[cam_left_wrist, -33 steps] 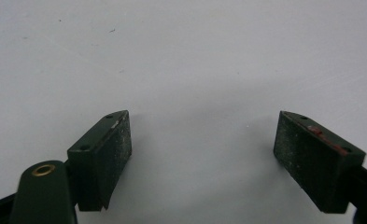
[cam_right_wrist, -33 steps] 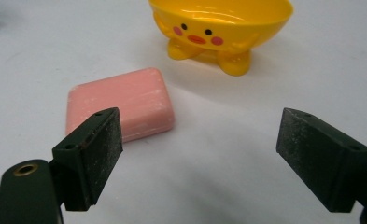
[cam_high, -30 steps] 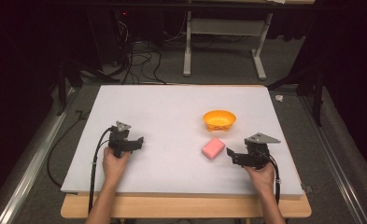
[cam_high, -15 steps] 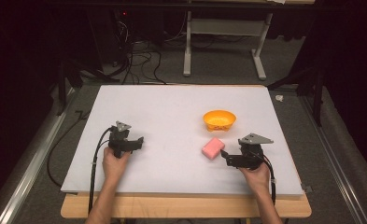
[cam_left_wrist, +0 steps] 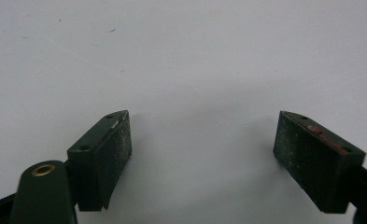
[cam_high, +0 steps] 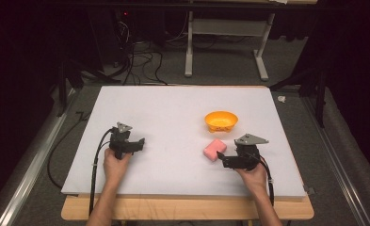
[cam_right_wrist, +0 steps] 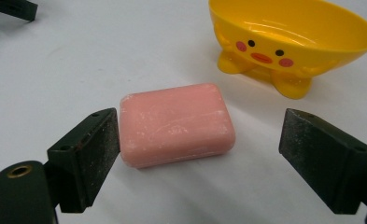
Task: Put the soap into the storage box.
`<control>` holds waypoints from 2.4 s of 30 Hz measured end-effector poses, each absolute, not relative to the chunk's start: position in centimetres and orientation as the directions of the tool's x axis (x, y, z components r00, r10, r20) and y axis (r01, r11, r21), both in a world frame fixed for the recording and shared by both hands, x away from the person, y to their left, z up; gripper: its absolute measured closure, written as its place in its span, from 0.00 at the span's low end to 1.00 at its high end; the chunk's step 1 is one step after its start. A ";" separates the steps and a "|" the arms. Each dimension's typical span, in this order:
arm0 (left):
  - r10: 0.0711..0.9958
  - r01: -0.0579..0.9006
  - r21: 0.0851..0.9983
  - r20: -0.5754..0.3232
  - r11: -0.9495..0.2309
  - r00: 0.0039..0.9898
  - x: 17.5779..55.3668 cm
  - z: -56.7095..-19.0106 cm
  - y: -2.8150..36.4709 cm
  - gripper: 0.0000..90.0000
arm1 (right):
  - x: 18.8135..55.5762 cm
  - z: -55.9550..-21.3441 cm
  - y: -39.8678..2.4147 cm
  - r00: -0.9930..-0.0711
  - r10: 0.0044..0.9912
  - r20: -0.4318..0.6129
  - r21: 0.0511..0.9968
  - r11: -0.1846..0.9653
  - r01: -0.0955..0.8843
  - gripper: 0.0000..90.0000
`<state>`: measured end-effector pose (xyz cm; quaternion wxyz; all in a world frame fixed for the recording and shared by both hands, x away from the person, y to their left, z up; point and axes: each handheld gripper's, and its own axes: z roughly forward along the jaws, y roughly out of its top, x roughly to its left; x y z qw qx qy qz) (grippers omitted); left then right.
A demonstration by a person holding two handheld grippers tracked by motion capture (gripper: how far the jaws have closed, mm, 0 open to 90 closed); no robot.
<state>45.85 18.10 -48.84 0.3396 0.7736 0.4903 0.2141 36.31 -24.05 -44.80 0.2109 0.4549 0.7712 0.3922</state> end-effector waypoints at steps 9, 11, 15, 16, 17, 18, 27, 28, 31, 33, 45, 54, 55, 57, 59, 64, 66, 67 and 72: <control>0.904 0.613 0.735 -0.002 -0.288 0.428 45.9 -48.8 18.1 0.22 | 36.8 -44.7 -23.1 -0.521 0.853 0.024 0.797 0.298 0.525 0.14; 0.904 0.613 0.735 -0.002 -0.288 0.428 45.9 -48.8 18.1 0.22 | 36.9 -44.7 -22.9 -0.527 0.850 0.020 0.799 0.303 0.520 0.14; 0.904 0.613 0.735 -0.002 -0.288 0.428 45.9 -48.8 18.1 0.22 | 37.1 -44.8 -22.6 -0.536 0.844 0.018 0.797 0.311 0.517 0.14; 0.904 0.613 0.735 -0.002 -0.288 0.428 45.9 -48.8 18.1 0.22 | 37.1 -44.8 -22.4 -0.535 0.844 0.022 0.794 0.310 0.523 0.14; 0.904 0.613 0.735 -0.002 -0.288 0.428 45.9 -48.8 18.1 0.22 | 37.3 -44.8 -22.2 -0.543 0.839 0.014 0.795 0.320 0.515 0.14; 0.904 0.613 0.735 -0.002 -0.288 0.428 45.9 -48.8 18.1 0.22 | 37.4 -44.8 -22.1 -0.546 0.838 0.011 0.794 0.324 0.514 0.14; 0.904 0.614 0.735 -0.003 -0.288 0.428 45.9 -48.8 18.1 0.22 | 38.2 -45.0 -21.2 -0.561 0.828 0.000 0.789 0.344 0.509 0.14; 0.904 0.614 0.735 -0.003 -0.287 0.428 45.9 -48.8 18.1 0.22 | 38.2 -45.1 -21.1 -0.558 0.830 0.003 0.787 0.342 0.513 0.14; 0.904 0.614 0.735 -0.004 -0.287 0.427 45.9 -48.8 18.1 0.22 | 38.5 -45.2 -20.9 -0.562 0.827 0.006 0.781 0.347 0.520 0.14; 0.904 0.614 0.735 -0.004 -0.287 0.428 45.9 -48.8 18.1 0.22 | 38.8 -45.1 -20.8 -0.566 0.824 -0.003 0.778 0.357 0.516 0.13; 0.904 0.614 0.735 -0.004 -0.287 0.428 45.9 -48.8 18.1 0.22 | 40.1 -45.7 -20.1 -0.576 0.817 -0.013 0.751 0.388 0.534 0.13; 0.904 0.614 0.735 -0.004 -0.287 0.427 45.9 -48.8 18.1 0.22 | 40.5 -46.5 -20.0 -0.575 0.818 -0.020 0.724 0.408 0.556 0.13; 0.904 0.614 0.735 -0.003 -0.287 0.427 45.9 -48.8 18.1 0.22 | 40.6 -46.6 -19.9 -0.578 0.816 -0.026 0.723 0.415 0.553 0.13; 0.904 0.614 0.735 -0.003 -0.287 0.427 45.9 -48.8 18.1 0.22 | 40.7 -46.8 -19.9 -0.577 0.816 -0.029 0.719 0.418 0.555 0.13; 0.904 0.614 0.735 -0.004 -0.287 0.427 45.9 -48.8 18.1 0.22 | 40.7 -46.9 -19.9 -0.574 0.818 -0.027 0.714 0.418 0.562 0.13; 0.904 0.613 0.735 -0.003 -0.288 0.427 45.8 -48.8 18.1 0.22 | 40.8 -47.2 -19.8 -0.574 0.818 -0.025 0.702 0.423 0.573 0.13; 0.904 0.613 0.735 -0.002 -0.288 0.427 45.8 -48.8 18.1 0.22 | 40.9 -47.4 -19.9 -0.577 0.817 -0.023 0.696 0.427 0.577 0.13; 0.904 0.613 0.735 -0.003 -0.288 0.427 45.8 -48.8 18.1 0.22 | 40.9 -47.5 -19.9 -0.580 0.814 -0.023 0.697 0.429 0.574 0.13; 0.904 0.613 0.735 -0.002 -0.288 0.428 45.8 -48.8 18.1 0.22 | 41.1 -47.9 -19.8 -0.579 0.815 -0.023 0.677 0.438 0.591 0.14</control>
